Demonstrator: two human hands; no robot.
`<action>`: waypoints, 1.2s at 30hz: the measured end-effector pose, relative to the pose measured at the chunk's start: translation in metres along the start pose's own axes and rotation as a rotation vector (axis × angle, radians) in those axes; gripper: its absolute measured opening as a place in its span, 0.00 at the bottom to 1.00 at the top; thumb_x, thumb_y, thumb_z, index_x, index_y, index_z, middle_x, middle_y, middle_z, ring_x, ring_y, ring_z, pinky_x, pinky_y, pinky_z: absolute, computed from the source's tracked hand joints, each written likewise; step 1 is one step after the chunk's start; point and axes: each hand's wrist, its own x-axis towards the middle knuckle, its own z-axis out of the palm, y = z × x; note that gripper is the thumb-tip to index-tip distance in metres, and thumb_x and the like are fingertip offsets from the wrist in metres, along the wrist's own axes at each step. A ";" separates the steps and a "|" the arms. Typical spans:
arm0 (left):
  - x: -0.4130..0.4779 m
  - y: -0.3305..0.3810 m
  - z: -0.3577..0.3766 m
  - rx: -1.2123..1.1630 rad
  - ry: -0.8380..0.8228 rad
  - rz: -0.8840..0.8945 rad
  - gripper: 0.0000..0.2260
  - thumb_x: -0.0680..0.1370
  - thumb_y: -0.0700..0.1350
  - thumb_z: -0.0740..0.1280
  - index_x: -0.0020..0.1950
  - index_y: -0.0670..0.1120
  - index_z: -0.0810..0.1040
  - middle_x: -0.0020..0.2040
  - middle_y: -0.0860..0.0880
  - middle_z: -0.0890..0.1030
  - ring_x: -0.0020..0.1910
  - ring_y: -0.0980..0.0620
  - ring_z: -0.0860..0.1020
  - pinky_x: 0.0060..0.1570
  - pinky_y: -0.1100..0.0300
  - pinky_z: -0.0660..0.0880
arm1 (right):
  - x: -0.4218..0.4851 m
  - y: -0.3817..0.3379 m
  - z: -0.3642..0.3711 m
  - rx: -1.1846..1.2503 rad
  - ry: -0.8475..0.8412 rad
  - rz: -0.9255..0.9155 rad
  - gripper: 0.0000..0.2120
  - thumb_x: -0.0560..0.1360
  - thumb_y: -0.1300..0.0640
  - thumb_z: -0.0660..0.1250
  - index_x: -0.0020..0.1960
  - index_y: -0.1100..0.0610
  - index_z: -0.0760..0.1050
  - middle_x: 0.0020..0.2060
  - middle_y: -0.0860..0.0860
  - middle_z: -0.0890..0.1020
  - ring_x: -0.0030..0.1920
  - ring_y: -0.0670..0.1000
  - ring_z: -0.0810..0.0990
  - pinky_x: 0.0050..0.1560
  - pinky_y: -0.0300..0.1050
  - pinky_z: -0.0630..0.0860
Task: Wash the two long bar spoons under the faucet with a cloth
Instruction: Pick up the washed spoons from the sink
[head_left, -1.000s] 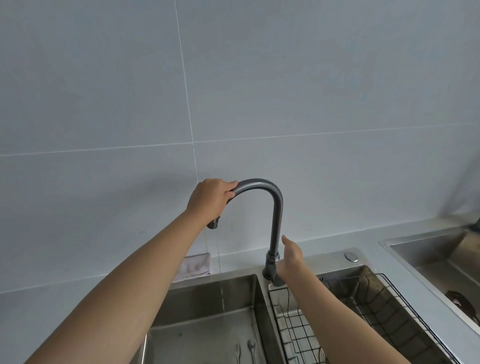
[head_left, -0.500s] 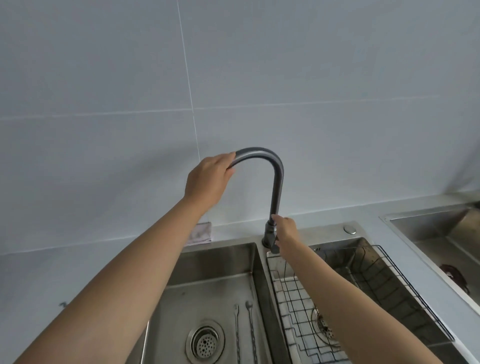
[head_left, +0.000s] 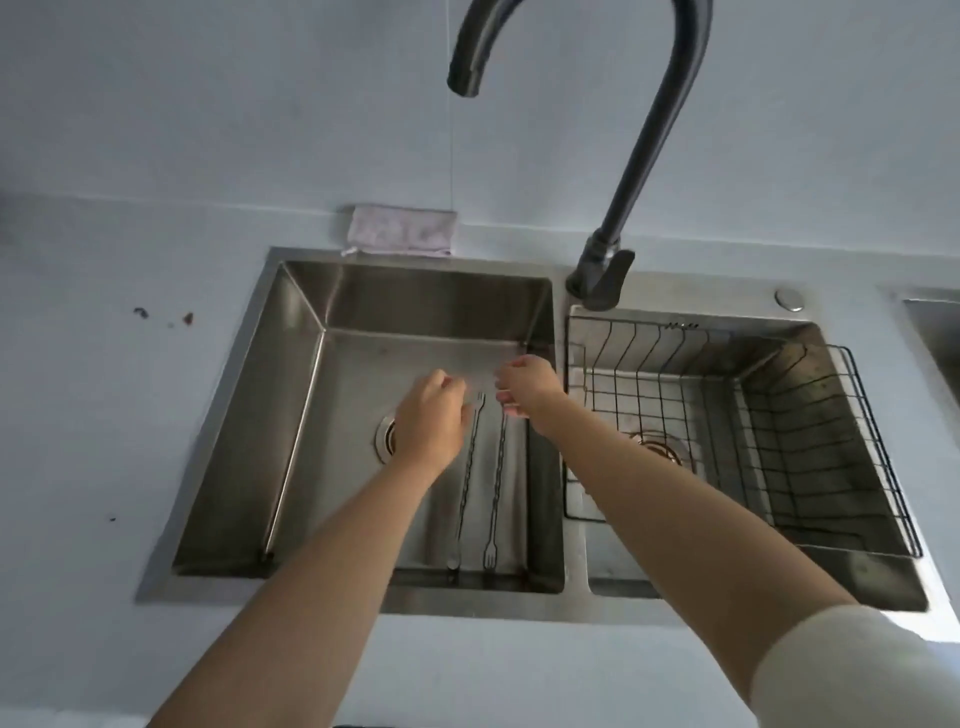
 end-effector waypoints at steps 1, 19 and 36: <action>-0.007 -0.004 0.013 0.018 -0.068 -0.046 0.10 0.77 0.43 0.63 0.55 0.40 0.78 0.54 0.40 0.78 0.56 0.41 0.75 0.49 0.51 0.73 | 0.004 0.007 0.006 -0.037 -0.014 0.025 0.05 0.77 0.63 0.59 0.50 0.60 0.72 0.34 0.54 0.73 0.30 0.49 0.71 0.30 0.42 0.70; -0.018 -0.022 0.155 -0.121 -0.574 -0.334 0.11 0.80 0.40 0.58 0.57 0.42 0.77 0.56 0.41 0.81 0.55 0.41 0.79 0.51 0.50 0.77 | 0.074 0.113 0.057 -0.601 0.240 0.092 0.11 0.77 0.66 0.57 0.54 0.65 0.76 0.54 0.61 0.80 0.55 0.61 0.79 0.52 0.51 0.77; -0.017 -0.019 0.151 -0.123 -0.619 -0.289 0.12 0.79 0.38 0.56 0.56 0.39 0.77 0.56 0.39 0.81 0.54 0.42 0.79 0.53 0.51 0.76 | 0.070 0.109 0.067 -0.754 0.217 0.135 0.11 0.77 0.64 0.58 0.56 0.64 0.75 0.55 0.59 0.79 0.56 0.59 0.78 0.52 0.49 0.76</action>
